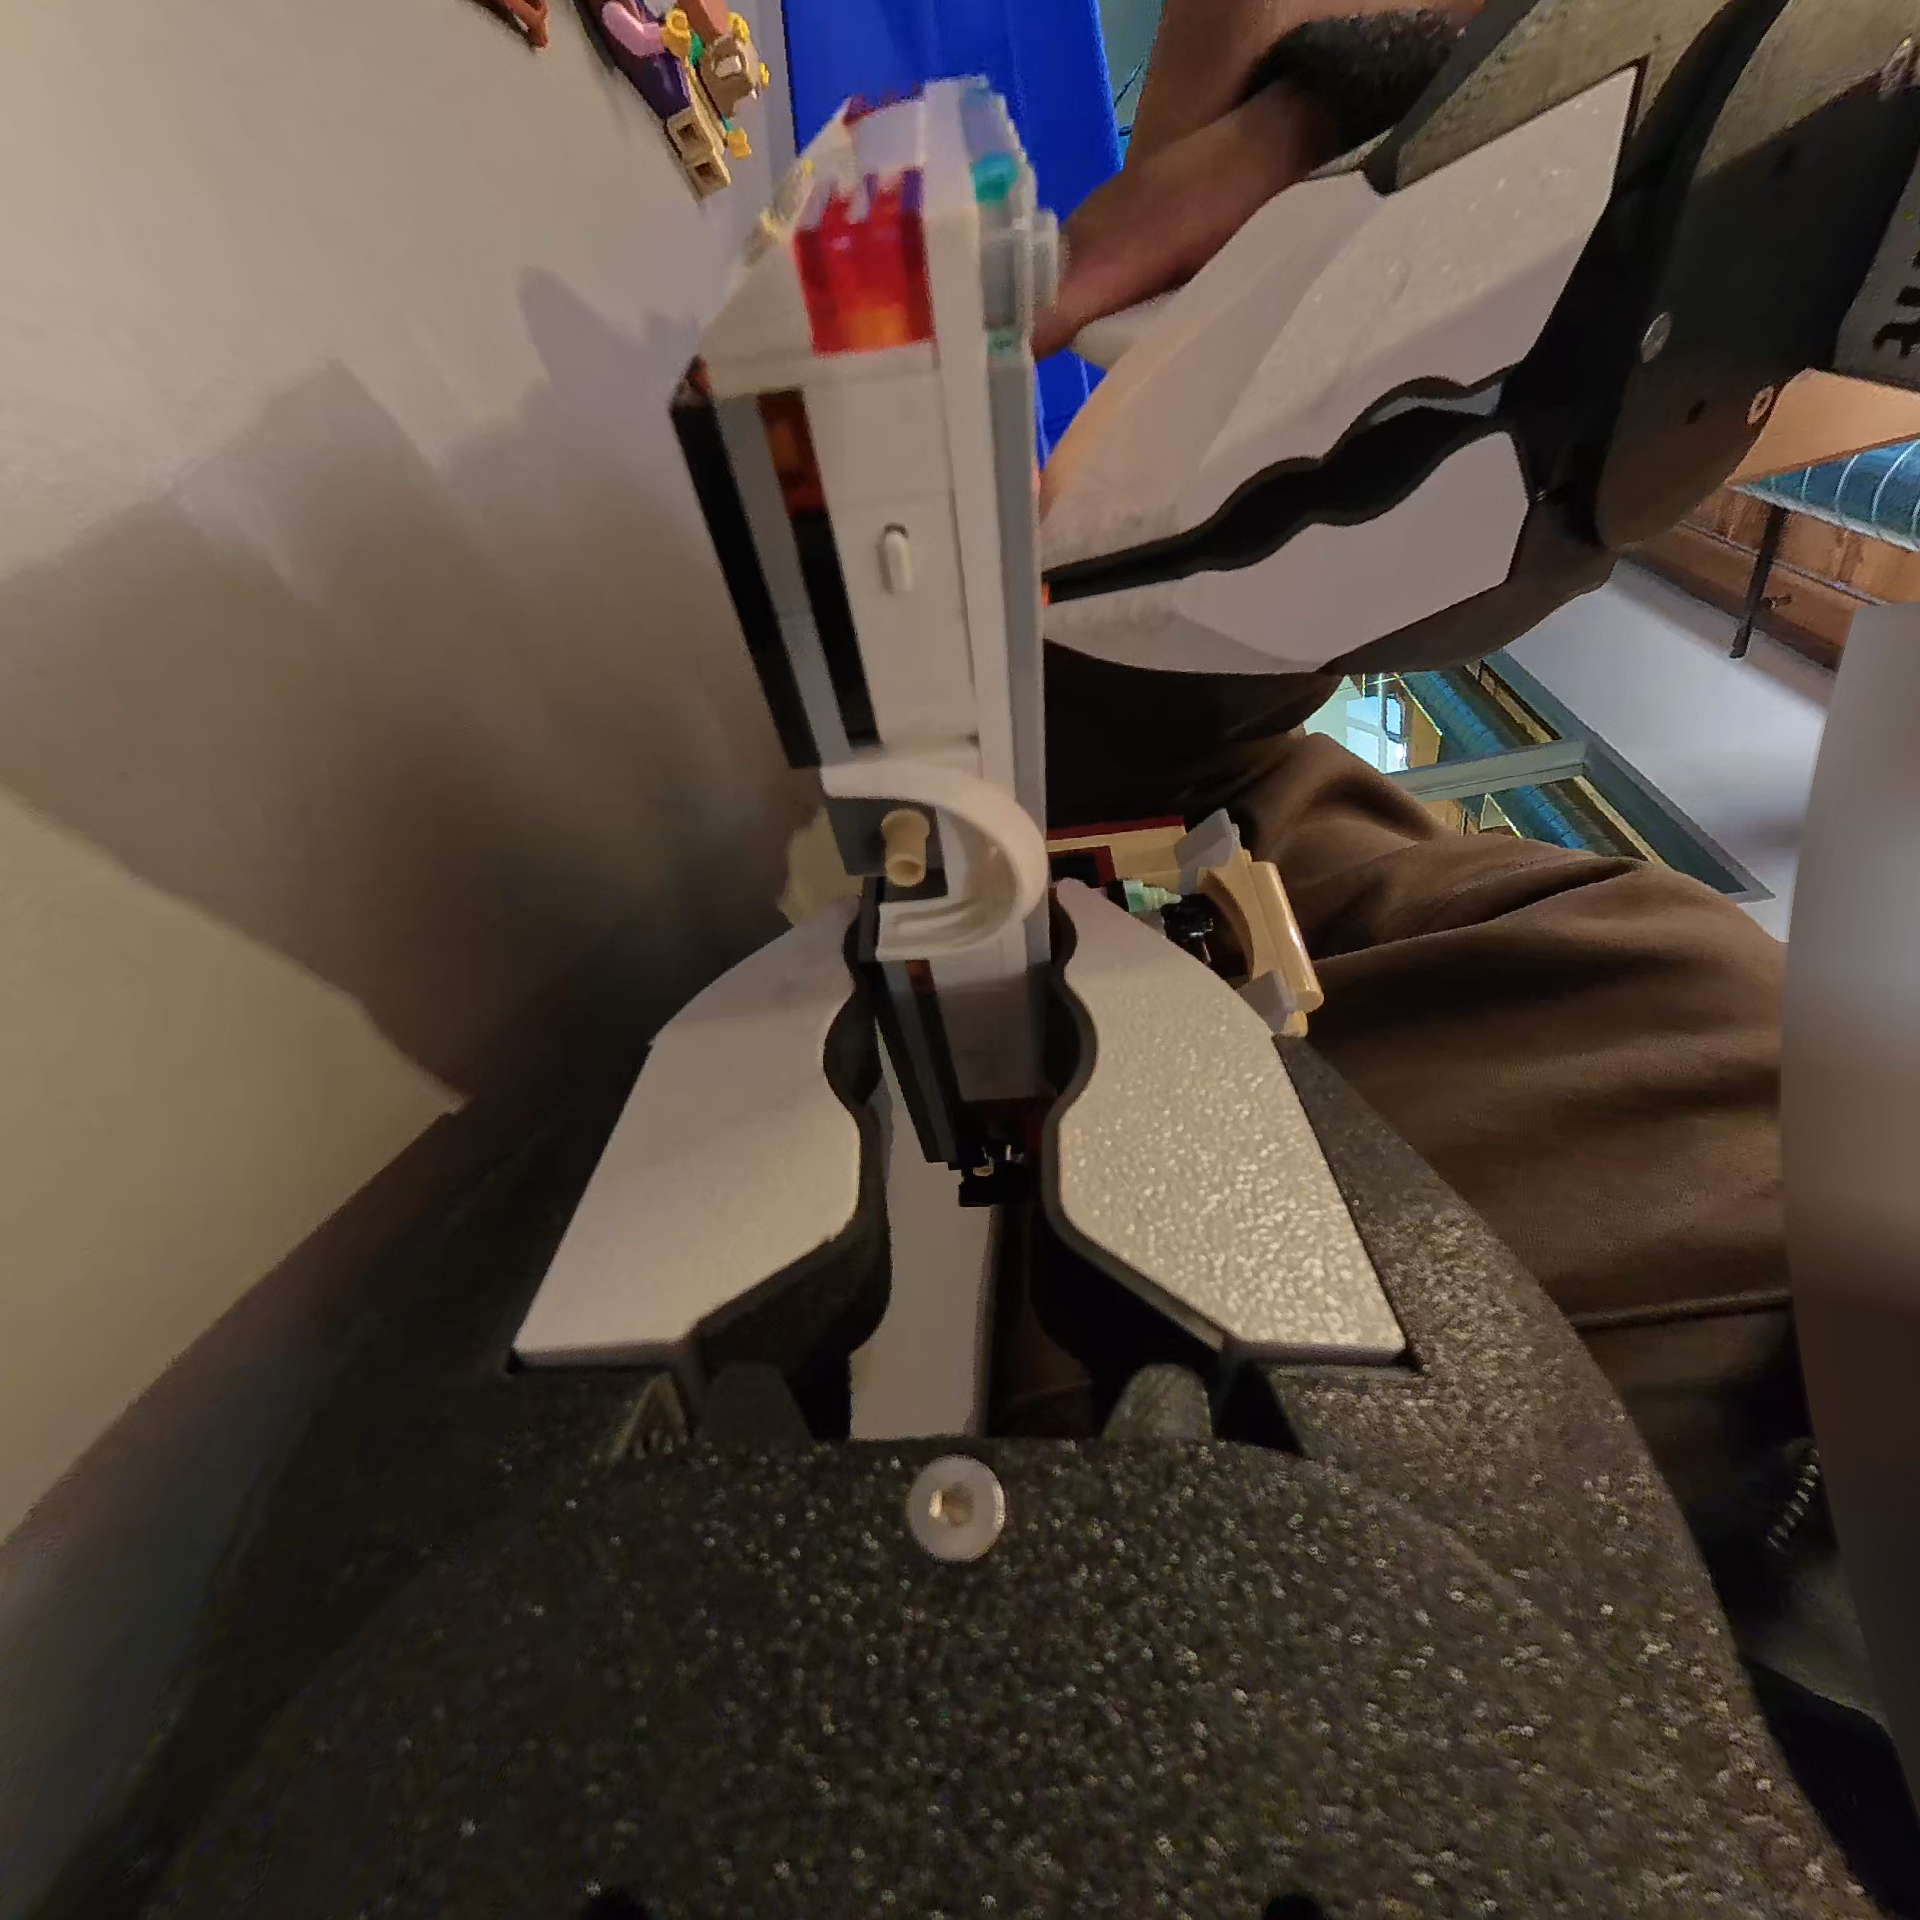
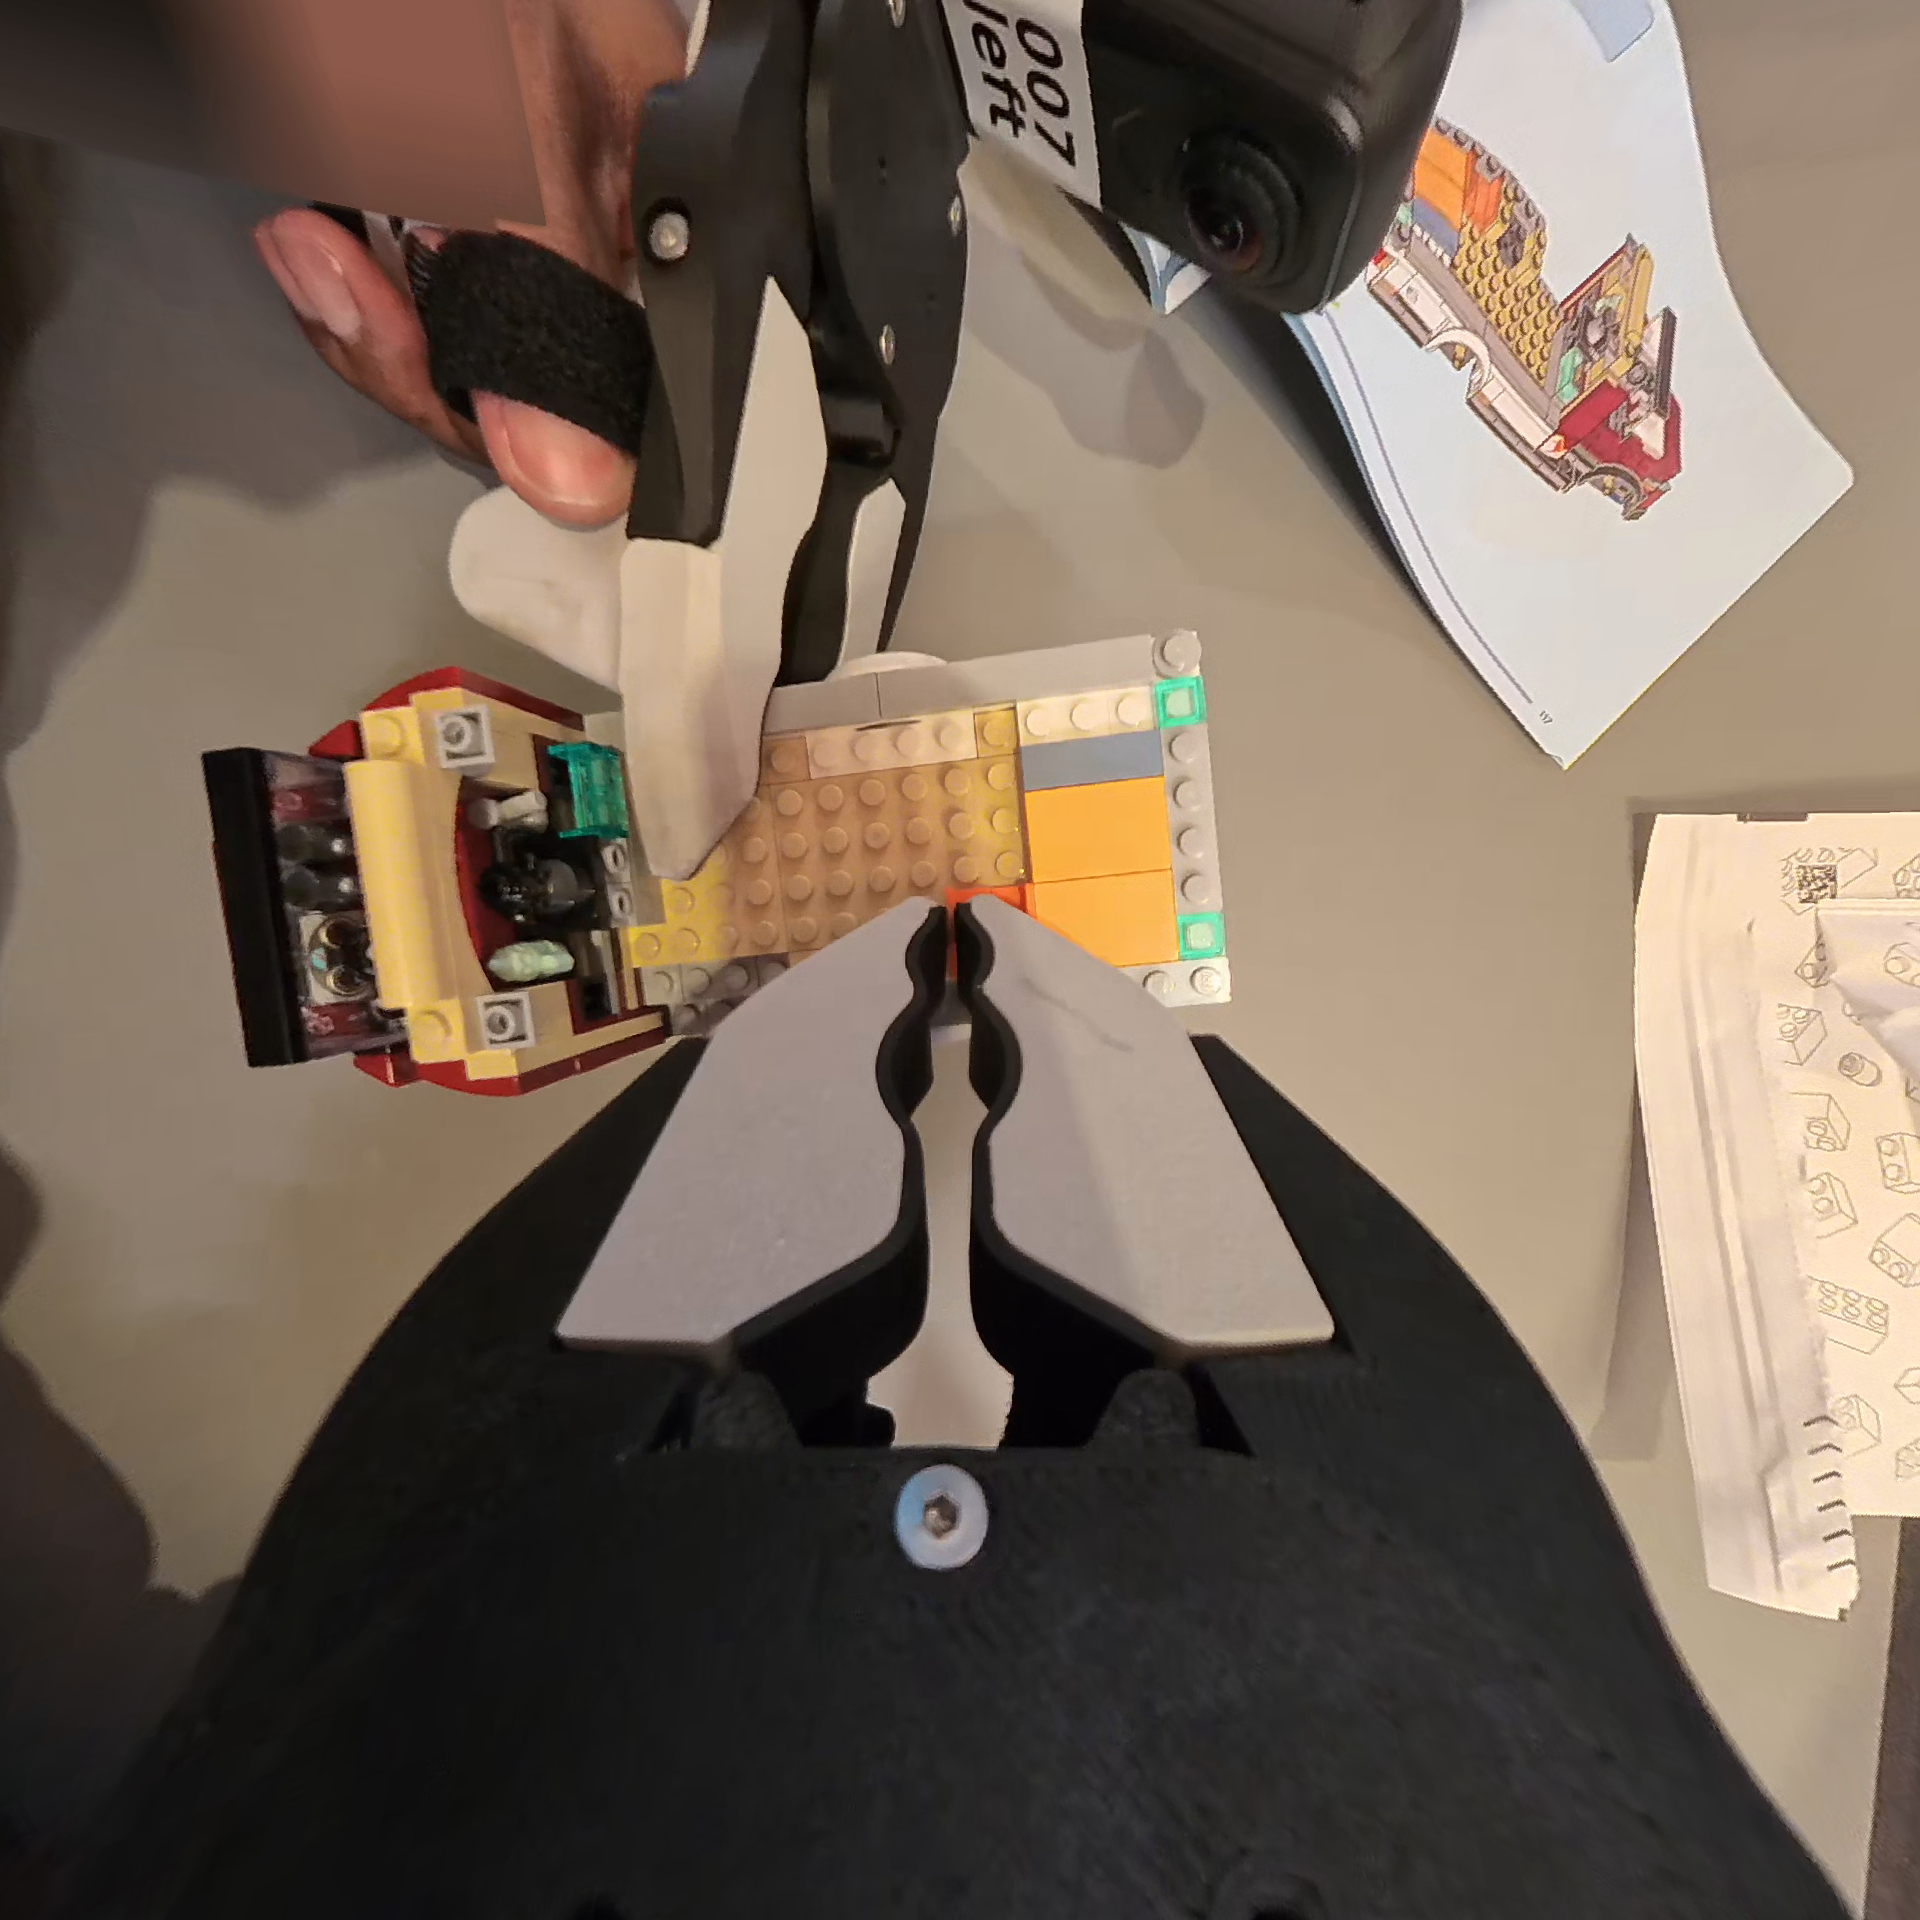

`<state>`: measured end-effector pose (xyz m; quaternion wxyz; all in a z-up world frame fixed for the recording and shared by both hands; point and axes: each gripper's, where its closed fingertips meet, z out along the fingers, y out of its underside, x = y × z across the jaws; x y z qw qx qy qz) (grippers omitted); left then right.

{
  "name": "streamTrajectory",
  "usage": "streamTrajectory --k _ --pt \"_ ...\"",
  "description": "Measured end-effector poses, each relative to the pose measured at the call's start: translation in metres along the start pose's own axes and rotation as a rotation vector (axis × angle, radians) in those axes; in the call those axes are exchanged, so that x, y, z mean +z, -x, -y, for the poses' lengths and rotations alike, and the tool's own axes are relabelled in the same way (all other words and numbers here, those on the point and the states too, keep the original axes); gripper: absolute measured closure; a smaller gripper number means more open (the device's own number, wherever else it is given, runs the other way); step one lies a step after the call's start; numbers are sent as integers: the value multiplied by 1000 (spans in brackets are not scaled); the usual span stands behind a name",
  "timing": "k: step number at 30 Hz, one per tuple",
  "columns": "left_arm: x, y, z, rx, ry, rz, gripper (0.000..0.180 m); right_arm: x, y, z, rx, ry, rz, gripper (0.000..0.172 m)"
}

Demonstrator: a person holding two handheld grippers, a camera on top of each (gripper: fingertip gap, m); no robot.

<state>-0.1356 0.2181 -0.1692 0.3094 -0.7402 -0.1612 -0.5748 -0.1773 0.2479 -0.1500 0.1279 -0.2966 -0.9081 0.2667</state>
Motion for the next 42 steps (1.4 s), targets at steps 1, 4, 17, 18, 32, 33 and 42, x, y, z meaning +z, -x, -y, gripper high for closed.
streamTrajectory --k 1,4,17,18,32,33,42 --pt "0 0 0 -3 0 -3 152 1 0 -1 2 1 1 170" --pt "1 -1 -1 -11 3 -21 151 2 1 -3 10 4 14 170" --pt "3 -4 -3 -32 8 -67 150 0 5 -7 -1 -27 49 170" --pt "4 -4 -3 -39 7 -71 151 0 5 -7 3 -35 54 170" --pt "-2 -3 5 -157 -45 -134 153 -6 -2 -6 -2 -65 -17 164" --pt "-2 -3 5 -156 -48 -134 153 -8 -3 -6 14 -77 -23 162" --pt "-6 -3 10 -158 -81 -146 153 -30 -20 -8 425 -297 -106 137"
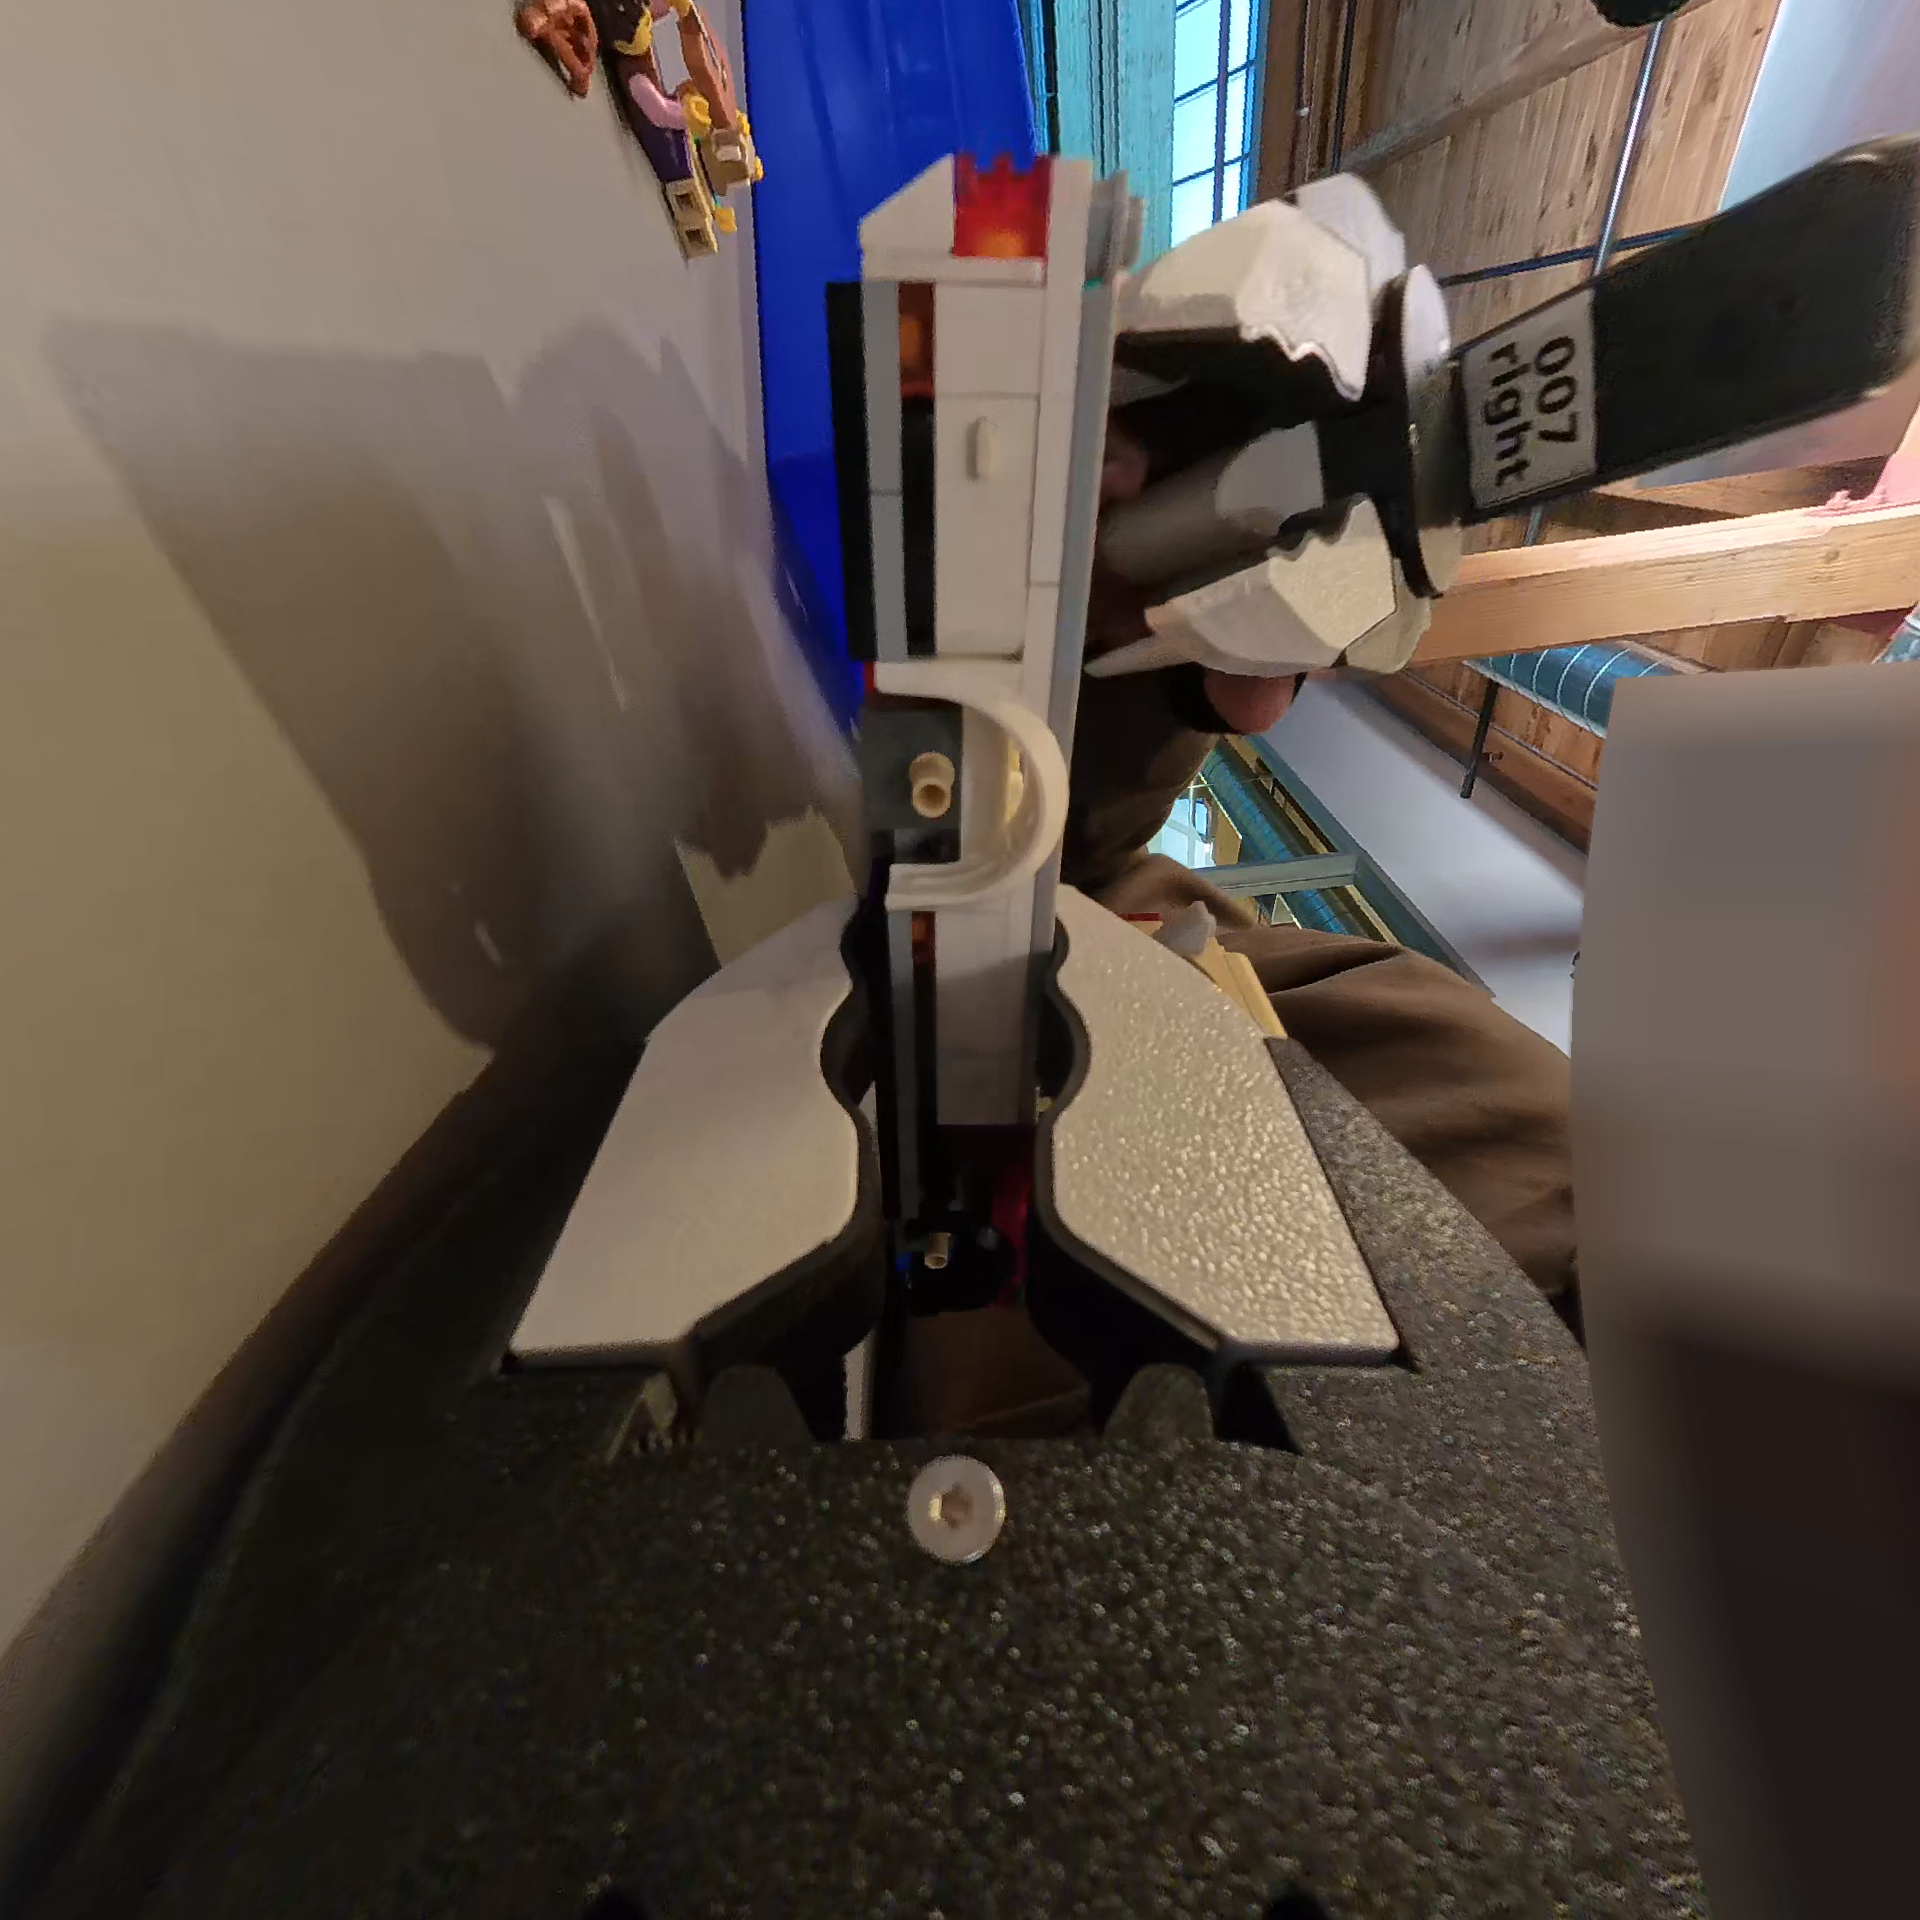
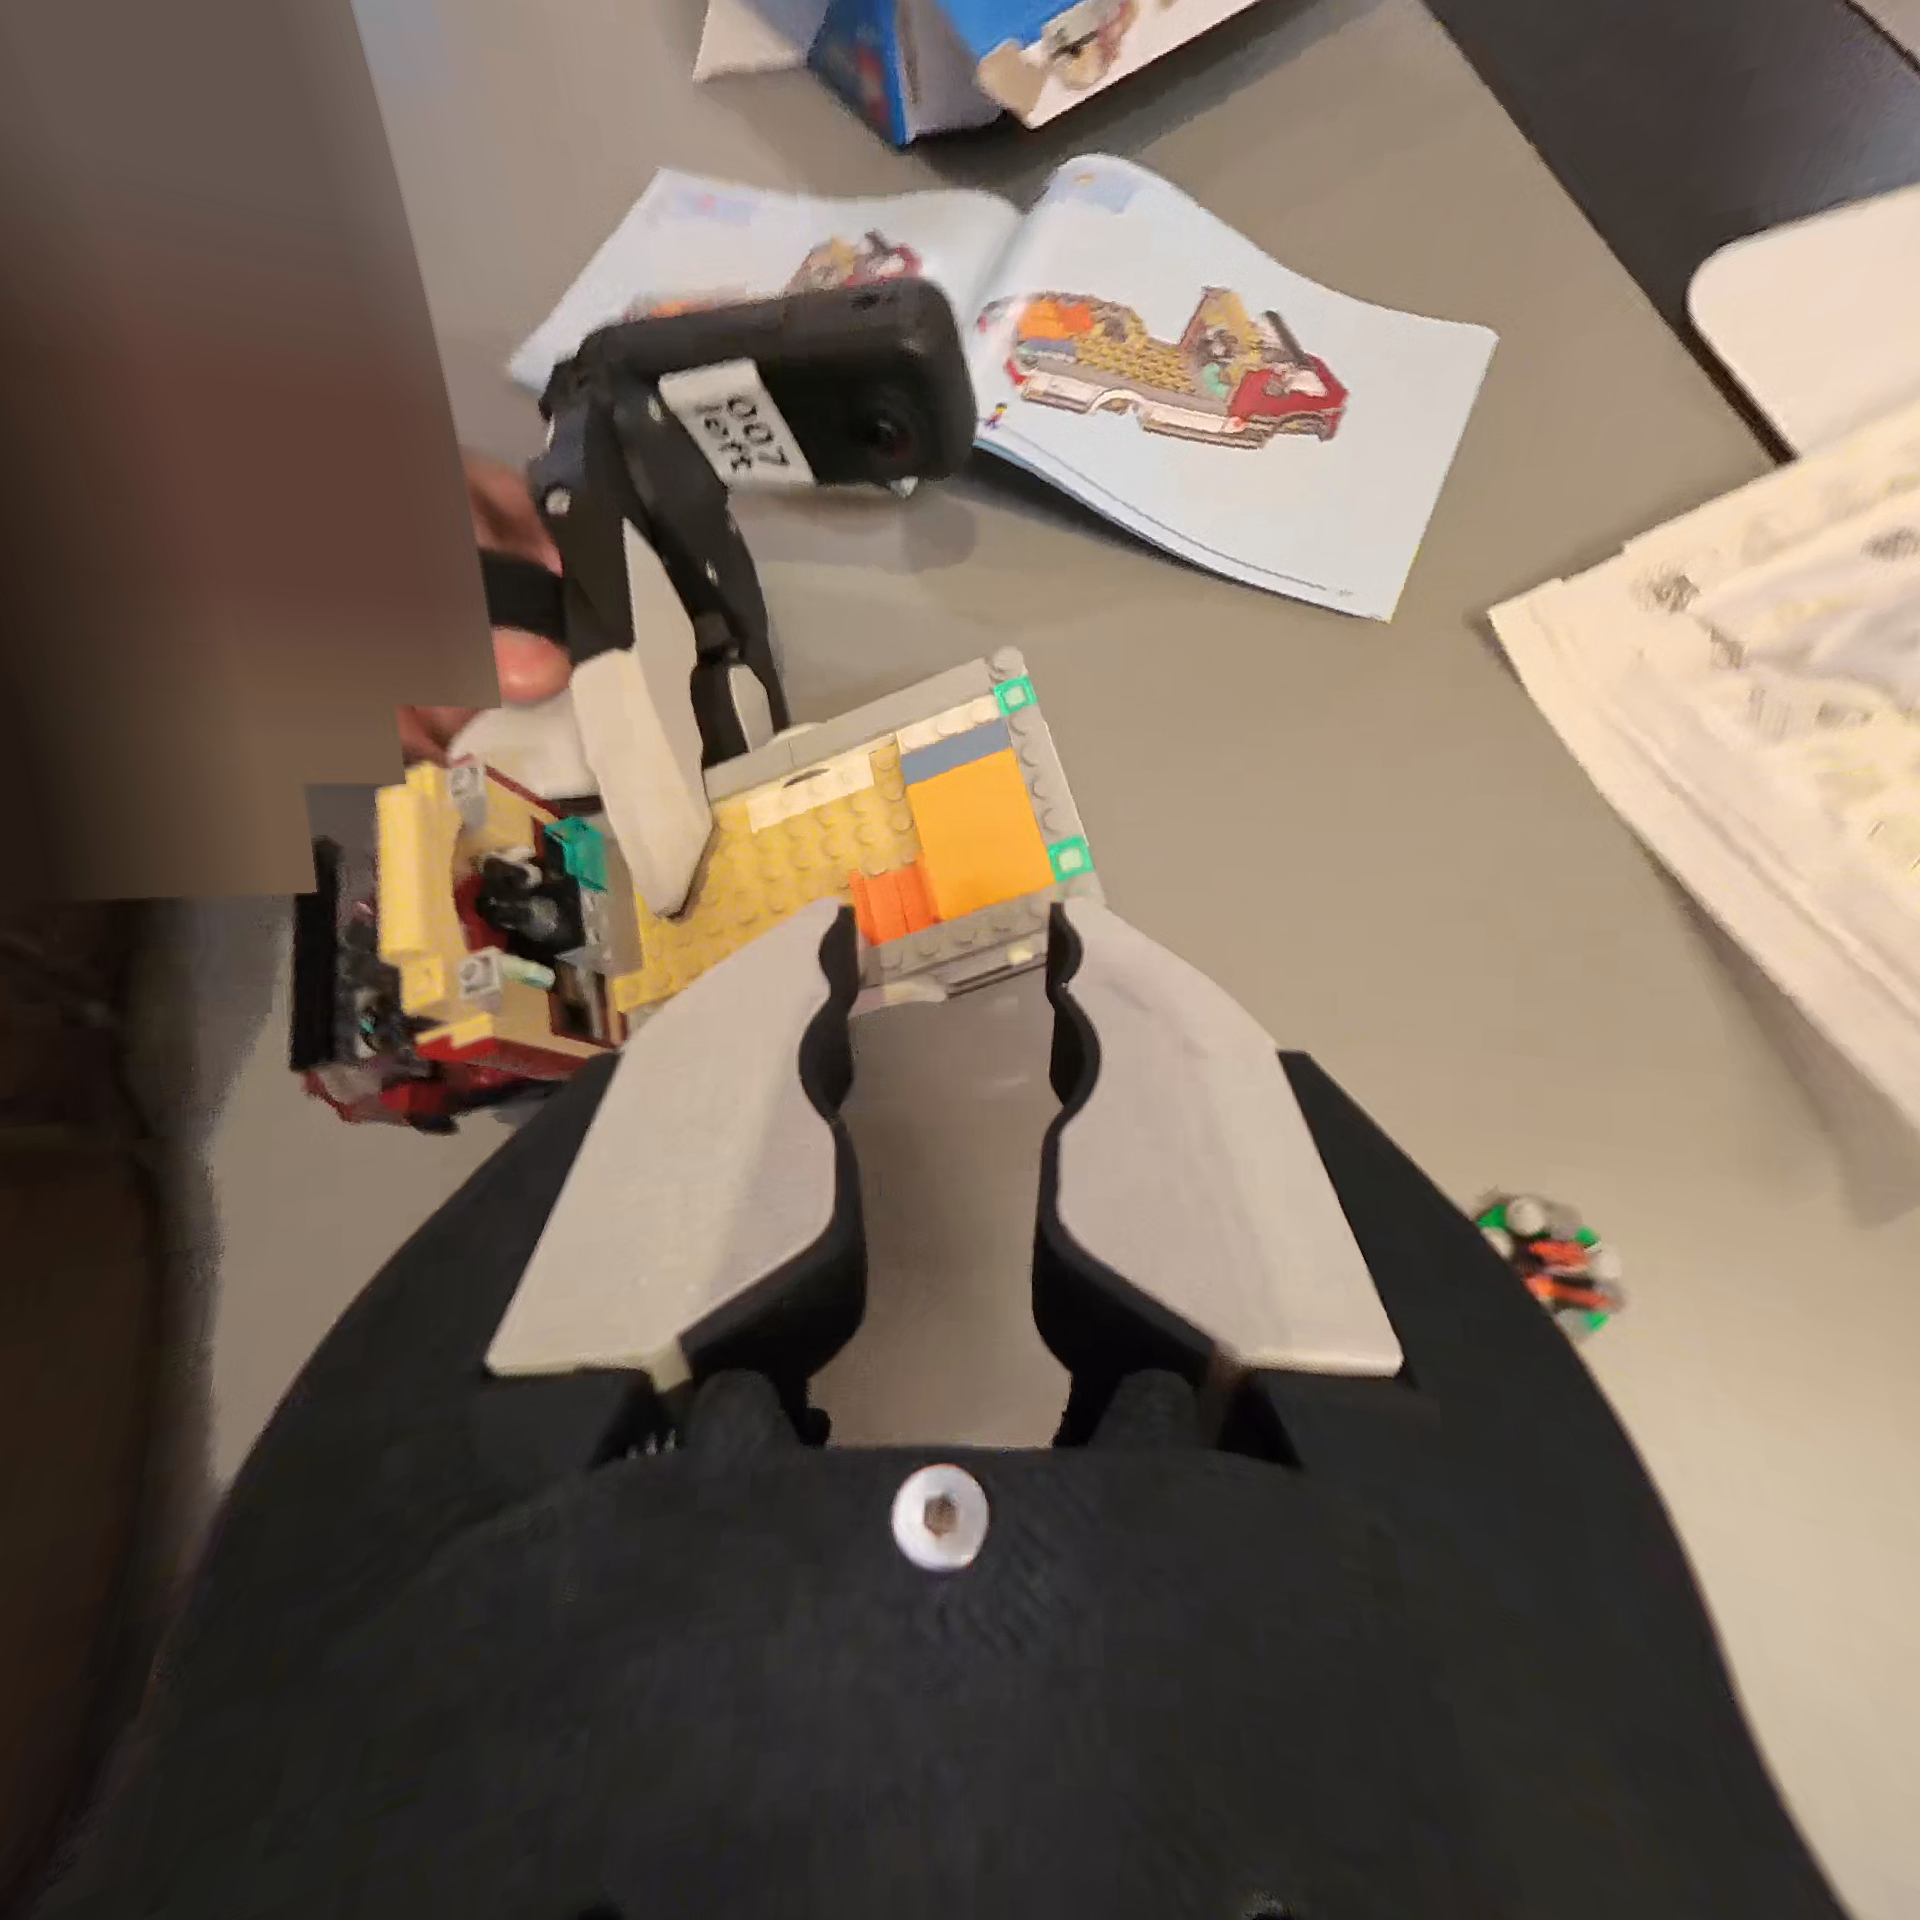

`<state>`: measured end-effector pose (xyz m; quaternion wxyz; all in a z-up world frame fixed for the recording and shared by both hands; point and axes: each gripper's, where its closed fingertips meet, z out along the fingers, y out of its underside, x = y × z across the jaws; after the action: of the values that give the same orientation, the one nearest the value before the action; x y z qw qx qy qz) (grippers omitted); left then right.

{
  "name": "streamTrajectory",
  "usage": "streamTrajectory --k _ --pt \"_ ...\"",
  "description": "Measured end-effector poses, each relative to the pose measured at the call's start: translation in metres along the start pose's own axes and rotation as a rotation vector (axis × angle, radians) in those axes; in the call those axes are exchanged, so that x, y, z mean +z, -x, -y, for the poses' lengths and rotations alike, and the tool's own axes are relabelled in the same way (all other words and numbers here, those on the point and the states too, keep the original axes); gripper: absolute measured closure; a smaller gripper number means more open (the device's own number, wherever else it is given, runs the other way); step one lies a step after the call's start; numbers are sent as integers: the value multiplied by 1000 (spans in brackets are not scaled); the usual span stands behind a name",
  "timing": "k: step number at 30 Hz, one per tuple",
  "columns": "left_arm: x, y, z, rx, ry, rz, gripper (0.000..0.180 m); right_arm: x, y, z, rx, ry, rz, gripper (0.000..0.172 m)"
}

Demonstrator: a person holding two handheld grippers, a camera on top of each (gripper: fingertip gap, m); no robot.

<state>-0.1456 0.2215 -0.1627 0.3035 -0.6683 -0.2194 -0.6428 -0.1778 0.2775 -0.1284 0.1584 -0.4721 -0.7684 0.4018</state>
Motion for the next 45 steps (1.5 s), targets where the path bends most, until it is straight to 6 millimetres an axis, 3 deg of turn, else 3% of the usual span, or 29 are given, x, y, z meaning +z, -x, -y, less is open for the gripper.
streamTrajectory --k 5,11,17,31,45 --pt "1 -4 0 19 -1 -22 153 -8 0 -1 315 -178 -18 119" --pt "3 -6 -2 57 12 -25 153 6 7 -17 488 -240 53 106" --pt "6 -7 -5 91 22 -14 153 12 17 -14 523 -282 140 107" --pt "8 -9 -12 125 62 -20 153 16 17 -15 588 -309 191 123" --pt "10 -8 -16 135 89 -10 153 16 20 -13 604 -344 241 127"
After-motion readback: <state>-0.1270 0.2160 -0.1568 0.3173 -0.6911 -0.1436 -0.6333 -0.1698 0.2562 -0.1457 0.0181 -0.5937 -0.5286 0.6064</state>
